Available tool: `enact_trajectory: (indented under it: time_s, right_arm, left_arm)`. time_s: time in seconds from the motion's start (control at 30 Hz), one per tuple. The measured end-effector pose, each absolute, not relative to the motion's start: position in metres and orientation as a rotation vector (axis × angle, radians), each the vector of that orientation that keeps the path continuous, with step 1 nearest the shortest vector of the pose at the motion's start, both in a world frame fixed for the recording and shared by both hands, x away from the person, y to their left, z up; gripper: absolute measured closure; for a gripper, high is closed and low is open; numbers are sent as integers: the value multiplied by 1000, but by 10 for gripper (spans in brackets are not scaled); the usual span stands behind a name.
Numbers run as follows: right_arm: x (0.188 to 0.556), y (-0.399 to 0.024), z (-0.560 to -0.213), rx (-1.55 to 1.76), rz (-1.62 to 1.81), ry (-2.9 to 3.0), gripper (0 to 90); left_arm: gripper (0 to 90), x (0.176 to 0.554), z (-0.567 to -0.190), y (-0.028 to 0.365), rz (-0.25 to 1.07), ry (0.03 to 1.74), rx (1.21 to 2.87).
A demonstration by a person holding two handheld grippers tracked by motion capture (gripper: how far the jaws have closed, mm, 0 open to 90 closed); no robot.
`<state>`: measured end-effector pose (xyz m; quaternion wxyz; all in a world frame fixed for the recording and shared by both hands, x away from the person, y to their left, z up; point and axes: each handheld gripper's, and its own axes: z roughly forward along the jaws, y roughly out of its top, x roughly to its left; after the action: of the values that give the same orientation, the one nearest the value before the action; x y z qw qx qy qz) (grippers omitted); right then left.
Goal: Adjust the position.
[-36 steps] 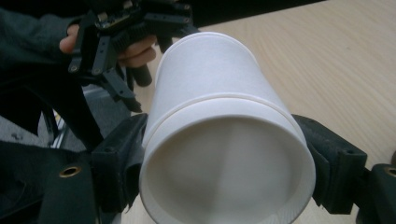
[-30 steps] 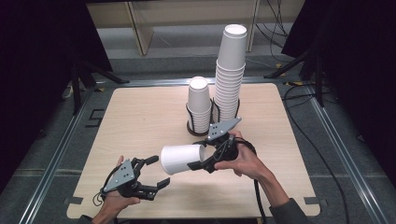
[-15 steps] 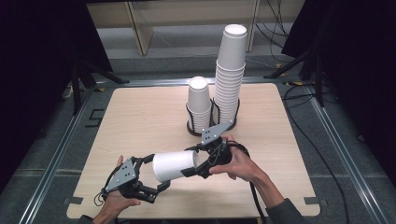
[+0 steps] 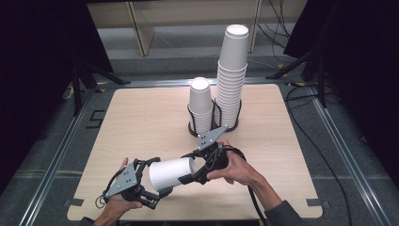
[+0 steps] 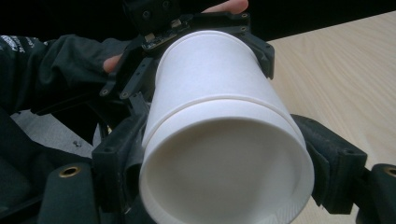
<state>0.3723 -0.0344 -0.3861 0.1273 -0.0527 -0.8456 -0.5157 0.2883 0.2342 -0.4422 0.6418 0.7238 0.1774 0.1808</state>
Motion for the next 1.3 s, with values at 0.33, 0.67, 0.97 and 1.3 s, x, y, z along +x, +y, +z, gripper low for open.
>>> enact_trajectory:
  time_s: [0.33,0.67,0.97,1.3]
  right_arm:
    - [376,-38,-390,-166,-1510,-2423,243]
    - [373,-40,-387,-167,-1406,-2586,169]
    - [353,-34,-366,-89,-1284,-2861,161]
    - [338,-13,-377,76,-1037,-3095,175]
  left_arm:
    - [54,289,-439,236,398,385,1699]
    - [105,288,-441,230,401,361,1750]
    - [104,291,-445,229,379,396,1843]
    - [104,290,-445,223,343,422,1929]
